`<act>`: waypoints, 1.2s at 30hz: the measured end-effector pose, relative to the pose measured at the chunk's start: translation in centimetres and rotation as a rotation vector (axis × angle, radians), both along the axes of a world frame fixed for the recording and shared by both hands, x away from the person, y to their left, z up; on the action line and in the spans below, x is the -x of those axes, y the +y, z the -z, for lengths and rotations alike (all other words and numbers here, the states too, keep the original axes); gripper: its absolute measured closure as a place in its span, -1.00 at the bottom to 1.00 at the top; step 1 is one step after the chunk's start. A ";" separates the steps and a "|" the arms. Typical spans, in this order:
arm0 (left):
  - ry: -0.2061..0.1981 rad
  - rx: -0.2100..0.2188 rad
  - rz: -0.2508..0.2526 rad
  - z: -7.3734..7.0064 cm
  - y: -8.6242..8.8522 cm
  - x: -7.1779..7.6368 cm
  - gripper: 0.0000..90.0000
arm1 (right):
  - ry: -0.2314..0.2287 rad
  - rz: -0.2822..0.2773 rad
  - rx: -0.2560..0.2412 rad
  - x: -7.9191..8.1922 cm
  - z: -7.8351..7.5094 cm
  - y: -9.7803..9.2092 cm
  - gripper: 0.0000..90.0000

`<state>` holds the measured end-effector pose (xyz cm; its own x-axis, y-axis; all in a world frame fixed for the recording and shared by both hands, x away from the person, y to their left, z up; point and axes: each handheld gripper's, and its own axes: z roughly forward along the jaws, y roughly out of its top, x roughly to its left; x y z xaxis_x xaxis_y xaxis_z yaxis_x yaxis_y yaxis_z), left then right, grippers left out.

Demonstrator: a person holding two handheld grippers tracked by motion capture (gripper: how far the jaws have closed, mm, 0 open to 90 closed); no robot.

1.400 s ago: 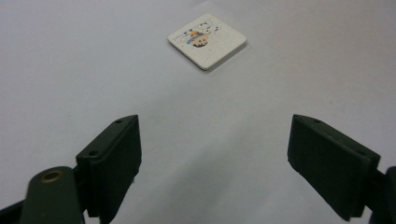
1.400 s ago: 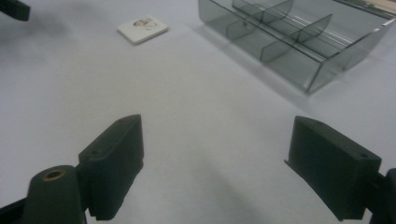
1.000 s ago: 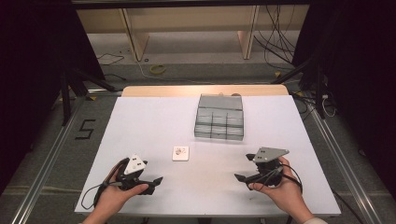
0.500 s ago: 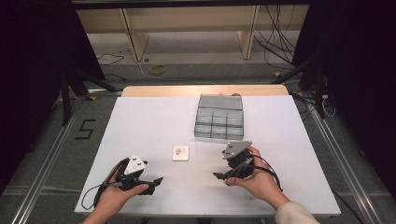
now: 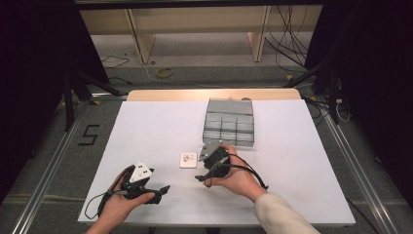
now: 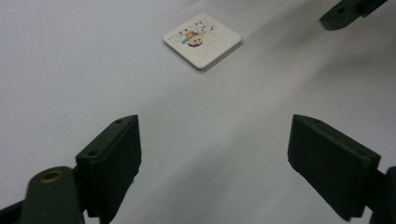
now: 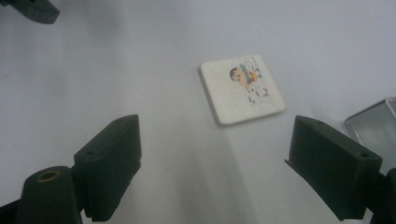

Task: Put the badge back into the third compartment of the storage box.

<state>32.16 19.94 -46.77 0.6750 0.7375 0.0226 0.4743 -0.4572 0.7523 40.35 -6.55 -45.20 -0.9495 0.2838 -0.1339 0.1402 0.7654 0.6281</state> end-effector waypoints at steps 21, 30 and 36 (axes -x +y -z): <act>-0.002 0.002 0.002 0.0 0.0 0.0 -0.62 | 0.084 0.019 0.038 -5.2 2.5 4.9 -0.58; -0.001 0.001 0.002 0.0 0.0 0.0 -0.62 | 0.143 0.019 0.025 -6.0 3.5 4.8 -0.47; -0.004 0.001 0.003 0.0 0.0 0.0 -0.62 | 0.134 0.022 0.027 -5.8 3.3 4.7 -0.25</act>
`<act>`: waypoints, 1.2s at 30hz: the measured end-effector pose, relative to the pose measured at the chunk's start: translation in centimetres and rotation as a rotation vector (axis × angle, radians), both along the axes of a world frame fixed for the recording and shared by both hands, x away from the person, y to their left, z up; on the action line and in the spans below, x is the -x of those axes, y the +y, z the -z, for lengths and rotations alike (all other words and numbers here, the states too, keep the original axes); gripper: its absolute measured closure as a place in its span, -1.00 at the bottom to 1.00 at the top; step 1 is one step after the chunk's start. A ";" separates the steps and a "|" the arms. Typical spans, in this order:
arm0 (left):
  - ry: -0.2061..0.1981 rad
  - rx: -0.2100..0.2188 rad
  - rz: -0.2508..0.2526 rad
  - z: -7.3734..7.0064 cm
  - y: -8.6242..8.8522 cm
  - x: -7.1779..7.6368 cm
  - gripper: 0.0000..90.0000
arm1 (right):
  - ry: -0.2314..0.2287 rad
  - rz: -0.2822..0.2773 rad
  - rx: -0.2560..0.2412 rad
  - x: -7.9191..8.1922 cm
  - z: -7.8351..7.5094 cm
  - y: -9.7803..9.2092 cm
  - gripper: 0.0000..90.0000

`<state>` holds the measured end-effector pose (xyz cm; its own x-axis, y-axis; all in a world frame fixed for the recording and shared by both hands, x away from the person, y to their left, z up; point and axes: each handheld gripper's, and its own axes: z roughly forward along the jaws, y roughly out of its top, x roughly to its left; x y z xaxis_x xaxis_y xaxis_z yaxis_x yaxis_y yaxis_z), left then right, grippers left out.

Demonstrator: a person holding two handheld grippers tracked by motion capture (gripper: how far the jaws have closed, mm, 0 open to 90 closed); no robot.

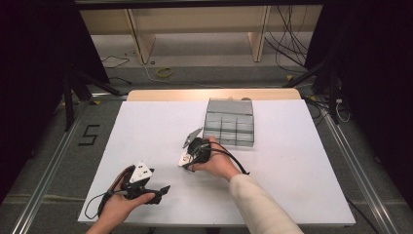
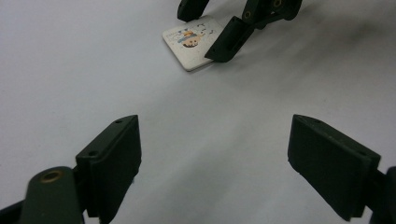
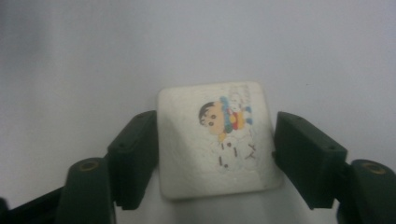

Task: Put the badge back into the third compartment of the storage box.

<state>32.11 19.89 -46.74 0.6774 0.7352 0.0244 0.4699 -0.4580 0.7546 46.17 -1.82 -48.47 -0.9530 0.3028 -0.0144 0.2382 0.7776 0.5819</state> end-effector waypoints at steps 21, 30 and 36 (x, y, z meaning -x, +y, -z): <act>0.000 0.002 -0.002 0.0 0.1 0.0 -0.62 | -0.073 0.007 -0.005 1.1 -1.1 0.0 -0.24; 0.000 0.001 -0.003 -0.1 0.1 0.0 -0.62 | -0.120 0.031 -0.018 1.3 -3.0 -1.7 -0.24; -0.001 0.000 -0.005 -0.1 0.1 0.0 -0.62 | -0.149 0.061 -0.029 1.0 -4.0 -3.5 -0.24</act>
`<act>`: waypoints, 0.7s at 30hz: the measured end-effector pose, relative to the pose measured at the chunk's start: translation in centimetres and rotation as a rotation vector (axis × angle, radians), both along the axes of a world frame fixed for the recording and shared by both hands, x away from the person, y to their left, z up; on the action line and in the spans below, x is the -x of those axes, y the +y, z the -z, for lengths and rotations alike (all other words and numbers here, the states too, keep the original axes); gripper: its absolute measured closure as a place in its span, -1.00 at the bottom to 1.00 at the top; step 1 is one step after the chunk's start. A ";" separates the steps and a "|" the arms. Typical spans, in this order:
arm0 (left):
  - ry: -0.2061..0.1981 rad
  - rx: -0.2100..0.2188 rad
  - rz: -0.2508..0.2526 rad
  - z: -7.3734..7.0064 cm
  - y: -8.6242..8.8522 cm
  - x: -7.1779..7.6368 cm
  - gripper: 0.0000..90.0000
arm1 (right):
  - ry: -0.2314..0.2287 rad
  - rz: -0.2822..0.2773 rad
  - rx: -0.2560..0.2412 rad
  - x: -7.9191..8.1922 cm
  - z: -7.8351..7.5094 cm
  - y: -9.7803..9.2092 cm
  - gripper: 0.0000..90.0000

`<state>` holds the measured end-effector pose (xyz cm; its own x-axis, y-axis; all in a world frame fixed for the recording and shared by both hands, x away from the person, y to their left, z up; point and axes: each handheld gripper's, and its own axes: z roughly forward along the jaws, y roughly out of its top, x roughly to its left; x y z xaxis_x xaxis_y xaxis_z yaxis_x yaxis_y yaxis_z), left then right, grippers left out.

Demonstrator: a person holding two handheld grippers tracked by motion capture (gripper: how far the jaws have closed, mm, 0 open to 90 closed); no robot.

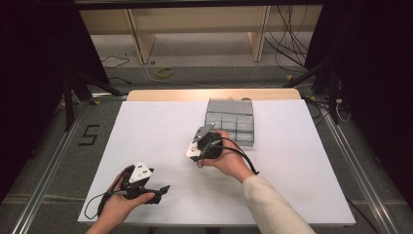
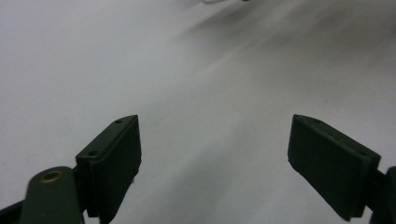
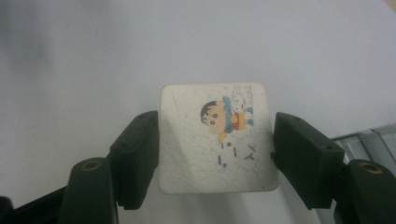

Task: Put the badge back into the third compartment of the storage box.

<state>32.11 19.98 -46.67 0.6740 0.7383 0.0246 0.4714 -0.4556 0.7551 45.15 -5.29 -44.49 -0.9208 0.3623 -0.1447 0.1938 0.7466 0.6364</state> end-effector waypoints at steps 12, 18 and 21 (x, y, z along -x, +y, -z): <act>0.002 0.004 -0.003 0.1 0.0 0.0 -0.62 | -0.041 0.066 -0.015 -0.7 -1.7 -3.2 -0.24; 0.002 0.004 -0.004 0.1 0.0 0.0 -0.62 | -0.052 0.107 -0.021 -1.2 -2.4 -5.0 -0.24; 0.002 0.004 -0.005 0.1 0.0 0.0 -0.62 | -0.055 0.123 -0.022 -1.4 -2.8 -5.7 -0.24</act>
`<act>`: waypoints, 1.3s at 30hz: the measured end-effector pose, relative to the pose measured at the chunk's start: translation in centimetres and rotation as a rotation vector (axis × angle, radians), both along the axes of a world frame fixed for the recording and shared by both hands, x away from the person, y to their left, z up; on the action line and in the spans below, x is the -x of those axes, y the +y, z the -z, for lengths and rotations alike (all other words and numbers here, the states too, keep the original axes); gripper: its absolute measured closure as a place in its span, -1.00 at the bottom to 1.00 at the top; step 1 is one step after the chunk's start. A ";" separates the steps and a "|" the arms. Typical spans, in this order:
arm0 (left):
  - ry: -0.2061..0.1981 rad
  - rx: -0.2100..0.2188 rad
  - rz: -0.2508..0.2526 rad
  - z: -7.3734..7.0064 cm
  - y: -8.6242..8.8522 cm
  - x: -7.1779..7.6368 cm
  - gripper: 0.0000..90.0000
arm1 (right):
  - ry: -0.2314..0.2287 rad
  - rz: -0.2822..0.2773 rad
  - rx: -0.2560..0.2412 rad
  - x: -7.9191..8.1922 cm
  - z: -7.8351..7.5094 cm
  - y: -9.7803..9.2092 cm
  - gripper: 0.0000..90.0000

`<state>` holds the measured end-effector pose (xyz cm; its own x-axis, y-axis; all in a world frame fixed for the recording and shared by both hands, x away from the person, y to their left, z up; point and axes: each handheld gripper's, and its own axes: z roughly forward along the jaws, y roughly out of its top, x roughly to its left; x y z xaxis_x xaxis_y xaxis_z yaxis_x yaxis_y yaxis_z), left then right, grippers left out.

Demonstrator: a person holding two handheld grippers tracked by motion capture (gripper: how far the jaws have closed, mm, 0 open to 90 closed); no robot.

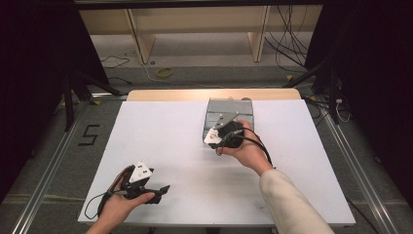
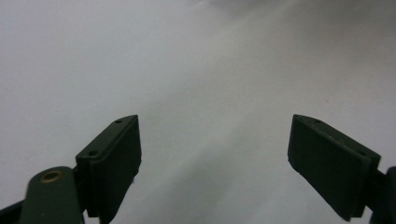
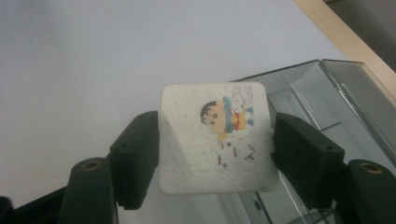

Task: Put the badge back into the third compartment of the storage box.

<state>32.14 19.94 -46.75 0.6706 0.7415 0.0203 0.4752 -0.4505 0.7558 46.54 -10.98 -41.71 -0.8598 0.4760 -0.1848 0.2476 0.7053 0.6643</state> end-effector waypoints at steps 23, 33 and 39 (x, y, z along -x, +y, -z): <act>-0.002 0.000 -0.003 0.0 0.0 0.0 -0.62 | -0.016 0.117 0.024 -1.8 -0.9 -3.6 -0.24; -0.002 0.001 -0.003 0.0 0.0 0.0 -0.62 | -0.026 0.191 0.064 -3.0 -1.2 -5.4 -0.24; 0.001 -0.006 0.002 -0.1 0.1 0.0 -0.62 | -0.026 0.217 0.080 -3.6 -1.0 -6.2 -0.24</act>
<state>32.16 20.03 -46.68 0.6719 0.7403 0.0237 0.4753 -0.4555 0.7528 50.19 -17.13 -40.70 -0.7335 0.6319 -0.2504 0.3826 0.6883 0.6163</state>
